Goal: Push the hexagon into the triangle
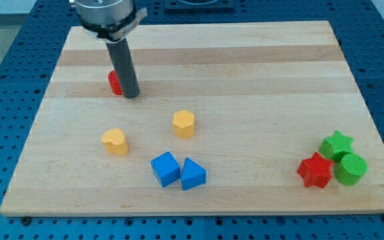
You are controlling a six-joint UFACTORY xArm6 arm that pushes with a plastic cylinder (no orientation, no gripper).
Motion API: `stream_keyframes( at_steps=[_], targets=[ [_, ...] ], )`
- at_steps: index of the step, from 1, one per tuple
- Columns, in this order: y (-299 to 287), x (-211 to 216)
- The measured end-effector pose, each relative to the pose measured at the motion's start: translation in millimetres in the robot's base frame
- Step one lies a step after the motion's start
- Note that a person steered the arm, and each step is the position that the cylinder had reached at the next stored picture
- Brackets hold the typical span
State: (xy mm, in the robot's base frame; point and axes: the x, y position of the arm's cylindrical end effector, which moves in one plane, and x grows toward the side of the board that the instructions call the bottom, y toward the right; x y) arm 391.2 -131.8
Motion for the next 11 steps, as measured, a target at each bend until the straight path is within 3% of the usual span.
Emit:
stream_keyframes(
  at_steps=[2, 5, 6, 7, 9, 10, 11],
  targets=[
    [23.0, -47.2],
    [-65.0, -12.0],
    [-58.5, -12.0],
    [6.0, -12.1],
    [192.7, 68.6],
    [232.9, 112.7],
    [193.7, 122.3]
  ],
)
